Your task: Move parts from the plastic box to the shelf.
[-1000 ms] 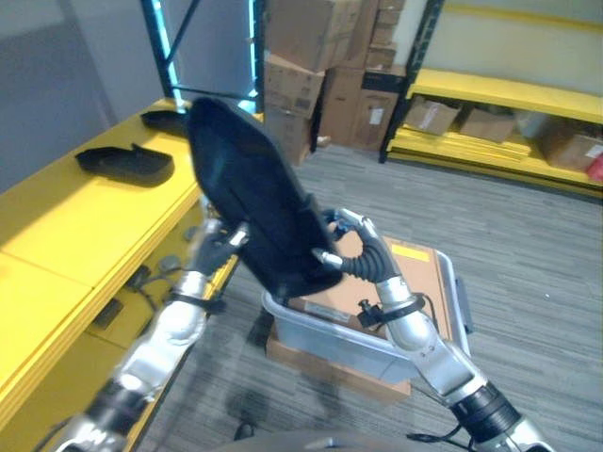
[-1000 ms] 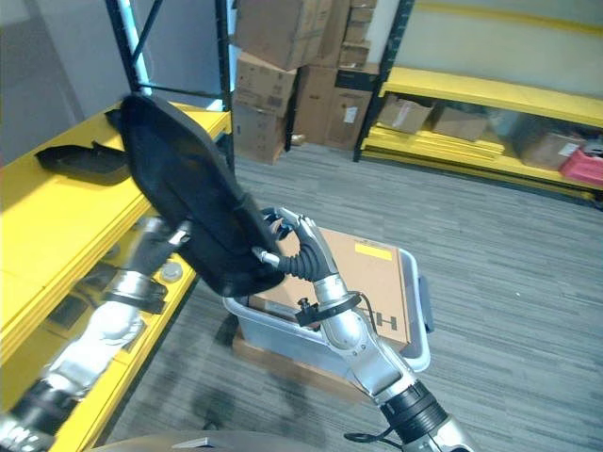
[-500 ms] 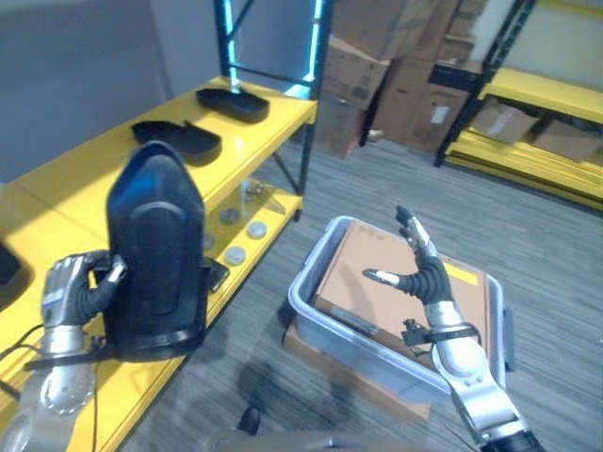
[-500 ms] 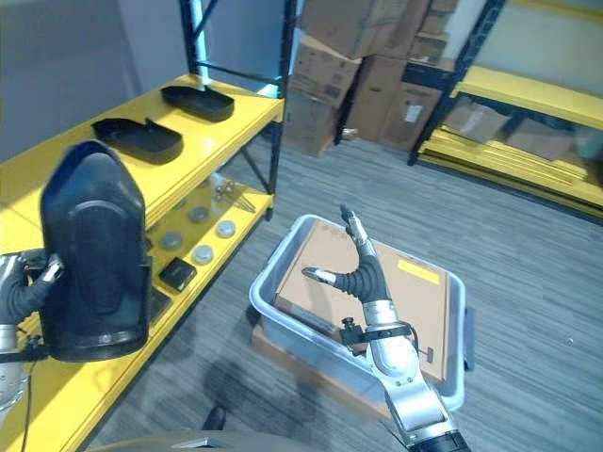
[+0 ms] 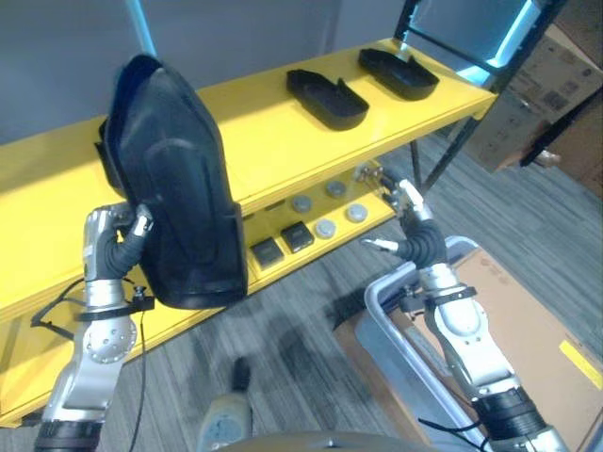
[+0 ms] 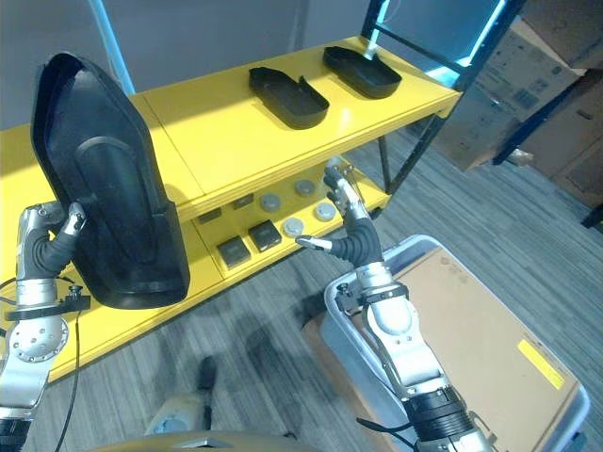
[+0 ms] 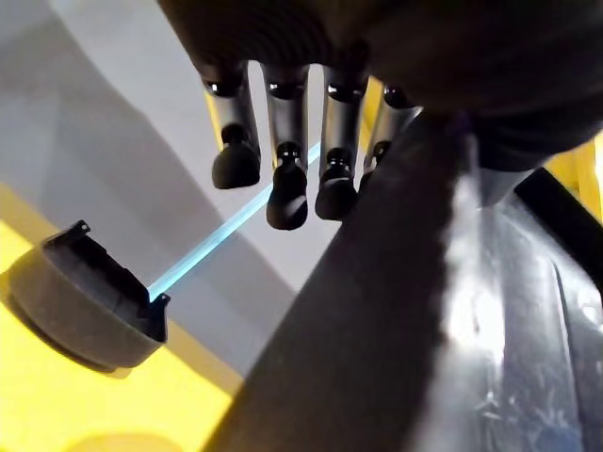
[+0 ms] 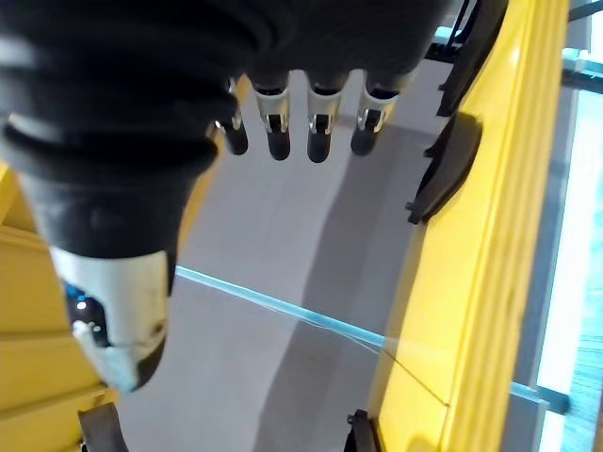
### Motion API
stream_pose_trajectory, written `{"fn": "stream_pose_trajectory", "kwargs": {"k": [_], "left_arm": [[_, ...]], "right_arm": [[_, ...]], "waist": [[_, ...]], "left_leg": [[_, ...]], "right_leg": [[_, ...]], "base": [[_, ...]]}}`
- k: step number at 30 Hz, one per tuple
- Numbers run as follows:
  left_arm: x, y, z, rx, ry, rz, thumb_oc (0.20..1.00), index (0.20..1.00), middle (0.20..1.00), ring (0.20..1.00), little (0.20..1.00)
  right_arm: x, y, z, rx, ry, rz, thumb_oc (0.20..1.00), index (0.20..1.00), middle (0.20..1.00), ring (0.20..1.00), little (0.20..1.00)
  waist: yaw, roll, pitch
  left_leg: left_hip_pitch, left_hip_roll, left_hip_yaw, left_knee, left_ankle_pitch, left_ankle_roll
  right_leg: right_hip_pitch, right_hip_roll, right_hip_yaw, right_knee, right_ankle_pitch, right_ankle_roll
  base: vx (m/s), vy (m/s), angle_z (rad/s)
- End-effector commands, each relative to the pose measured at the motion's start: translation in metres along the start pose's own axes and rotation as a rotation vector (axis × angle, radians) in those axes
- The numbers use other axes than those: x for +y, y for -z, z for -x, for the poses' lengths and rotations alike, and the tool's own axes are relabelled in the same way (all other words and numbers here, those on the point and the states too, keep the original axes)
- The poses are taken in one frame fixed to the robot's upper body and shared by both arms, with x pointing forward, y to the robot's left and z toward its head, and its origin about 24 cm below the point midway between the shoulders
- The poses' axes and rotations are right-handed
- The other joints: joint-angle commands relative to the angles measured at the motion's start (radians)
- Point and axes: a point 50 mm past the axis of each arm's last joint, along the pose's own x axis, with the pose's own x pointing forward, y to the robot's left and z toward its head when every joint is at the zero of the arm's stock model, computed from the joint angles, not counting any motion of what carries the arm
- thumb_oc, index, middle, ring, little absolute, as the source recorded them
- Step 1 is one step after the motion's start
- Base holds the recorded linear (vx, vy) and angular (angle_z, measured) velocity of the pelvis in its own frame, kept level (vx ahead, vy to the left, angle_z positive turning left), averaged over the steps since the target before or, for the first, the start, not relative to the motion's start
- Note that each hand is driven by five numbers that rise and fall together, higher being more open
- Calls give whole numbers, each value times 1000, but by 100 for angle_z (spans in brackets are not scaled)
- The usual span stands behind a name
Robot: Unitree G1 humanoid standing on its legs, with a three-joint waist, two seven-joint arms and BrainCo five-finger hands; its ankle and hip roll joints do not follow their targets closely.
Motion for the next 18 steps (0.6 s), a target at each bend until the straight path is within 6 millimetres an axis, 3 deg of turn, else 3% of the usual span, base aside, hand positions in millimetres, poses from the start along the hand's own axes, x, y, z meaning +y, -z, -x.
{"fn": "stream_pose_trajectory", "kwargs": {"k": [1,8,9,10,13,14,15,17,18], "left_arm": [[21,-20,-14,-124,-88,97,200,200,200,200,200],[16,-37,-24,-220,-51,123,200,200,200,200,200],[12,-44,-30,-254,-50,166,200,200,200,200,200],[8,-48,-33,-276,-44,189,200,200,200,200,200],[0,-64,-42,-351,-8,233,200,200,200,200,200],[-7,-74,-48,-406,16,235,200,200,200,200,200],[-7,-74,-48,-406,16,235,200,200,200,200,200],[-14,-81,-50,-444,44,256,200,200,200,200,200],[-16,-83,-50,-445,57,274,200,200,200,200,200]], "right_arm": [[2,-8,2,-60,11,-36,1000,1000,1000,1000,1000],[25,-4,-14,-76,-50,-105,1000,1000,1000,1000,1000],[29,-5,-18,-90,-56,-105,1000,1000,1000,1000,1000],[30,-6,-19,-96,-56,-108,1000,1000,1000,1000,1000],[31,-10,-21,-114,-46,-105,1000,1000,1000,1000,1000],[35,-9,-23,-119,-44,-119,1000,1000,1000,1000,1000],[35,-9,-23,-119,-44,-119,1000,1000,1000,1000,1000],[35,-8,-22,-115,-44,-124,1000,1000,1000,1000,1000],[34,-9,-22,-121,-47,-128,1000,1000,1000,1000,1000]], "waist": [[-20,25,-67],[-9,5,-66],[-7,2,-64],[-8,5,-63],[-45,28,-27],[-72,55,2],[-72,55,2],[-116,71,0],[-127,71,0]], "left_leg": [[66,0,-138,-53,-74,-35],[53,-50,-133,17,-137,6],[40,-79,-134,56,-166,28],[41,-99,-141,63,-179,45],[73,-169,-179,65,-204,109],[86,-170,-191,53,-181,126],[86,-170,-191,53,-181,126],[118,-171,-231,20,-162,118],[132,-182,-250,1,-161,117]], "right_leg": [[-60,5,110,31,-64,-4],[-42,-64,116,46,-48,24],[-46,-103,115,87,-34,41],[-57,-132,116,137,-17,48],[-152,-244,192,392,133,61],[-235,-207,265,440,105,23],[-235,-207,265,440,105,23],[-293,-48,413,359,-14,-10],[-306,12,488,307,-20,6]], "base": [[85,96,32],[107,210,32],[133,301,11],[190,468,13],[80,423,24],[-41,283,36],[20,178,62],[187,51,66],[154,35,34]]}}
